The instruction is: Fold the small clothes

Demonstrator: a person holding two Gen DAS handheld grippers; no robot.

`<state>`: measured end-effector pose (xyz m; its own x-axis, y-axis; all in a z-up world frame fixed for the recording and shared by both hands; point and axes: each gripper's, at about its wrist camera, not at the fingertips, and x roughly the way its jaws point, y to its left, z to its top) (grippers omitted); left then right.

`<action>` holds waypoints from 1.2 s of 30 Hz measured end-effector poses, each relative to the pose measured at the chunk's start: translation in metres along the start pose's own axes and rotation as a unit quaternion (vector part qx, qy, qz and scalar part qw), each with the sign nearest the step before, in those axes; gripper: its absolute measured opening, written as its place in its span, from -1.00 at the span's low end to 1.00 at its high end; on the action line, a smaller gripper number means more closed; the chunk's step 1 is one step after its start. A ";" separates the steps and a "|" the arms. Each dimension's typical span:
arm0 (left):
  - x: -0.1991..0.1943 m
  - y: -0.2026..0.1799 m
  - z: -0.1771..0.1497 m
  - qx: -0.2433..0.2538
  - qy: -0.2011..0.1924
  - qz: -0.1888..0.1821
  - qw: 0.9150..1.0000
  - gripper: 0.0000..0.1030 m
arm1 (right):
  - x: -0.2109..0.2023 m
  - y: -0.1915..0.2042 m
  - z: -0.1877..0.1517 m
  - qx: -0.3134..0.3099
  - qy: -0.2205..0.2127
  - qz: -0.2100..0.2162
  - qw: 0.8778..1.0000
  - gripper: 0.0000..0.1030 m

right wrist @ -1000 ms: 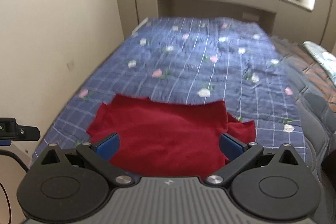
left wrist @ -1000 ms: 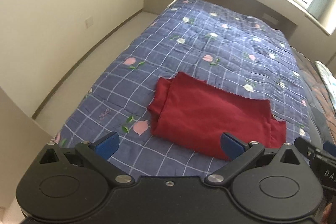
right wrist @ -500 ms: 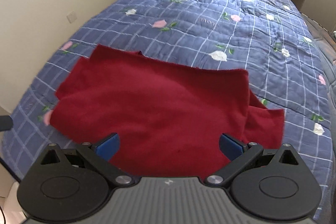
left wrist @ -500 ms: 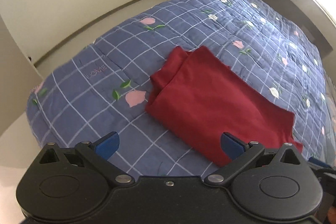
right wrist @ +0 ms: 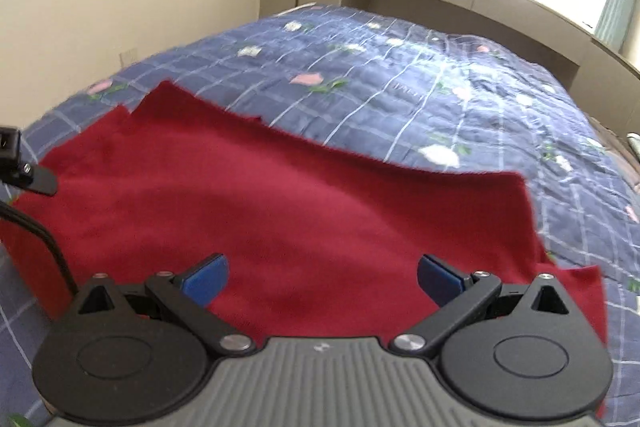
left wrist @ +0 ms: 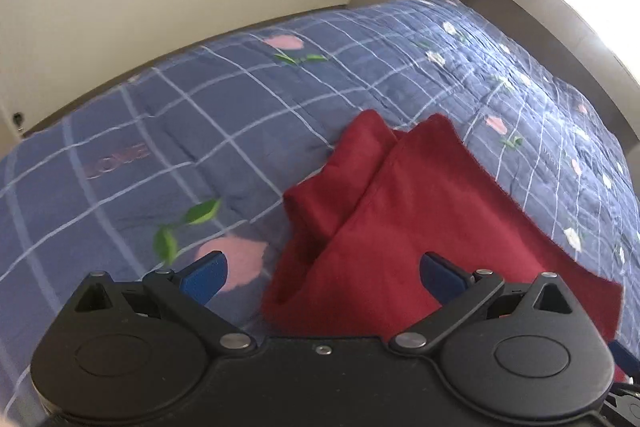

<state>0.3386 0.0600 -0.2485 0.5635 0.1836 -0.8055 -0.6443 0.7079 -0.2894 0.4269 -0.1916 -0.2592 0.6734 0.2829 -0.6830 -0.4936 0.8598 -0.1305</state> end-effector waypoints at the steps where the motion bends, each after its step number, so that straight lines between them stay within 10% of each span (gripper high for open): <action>1: 0.009 0.002 0.000 0.004 0.007 -0.003 1.000 0.98 | 0.005 0.003 -0.003 -0.004 0.014 -0.001 1.000 1.00; 36: 0.066 0.010 0.021 -0.017 0.086 -0.093 0.992 0.95 | 0.006 -0.003 -0.049 0.036 -0.053 0.018 0.998 0.99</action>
<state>0.3798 0.0934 -0.2938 0.5799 -0.0686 -0.8118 -0.5558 0.6953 -0.4558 0.4059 -0.2134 -0.2980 0.7123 0.3543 -0.6059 -0.4801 0.8756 -0.0524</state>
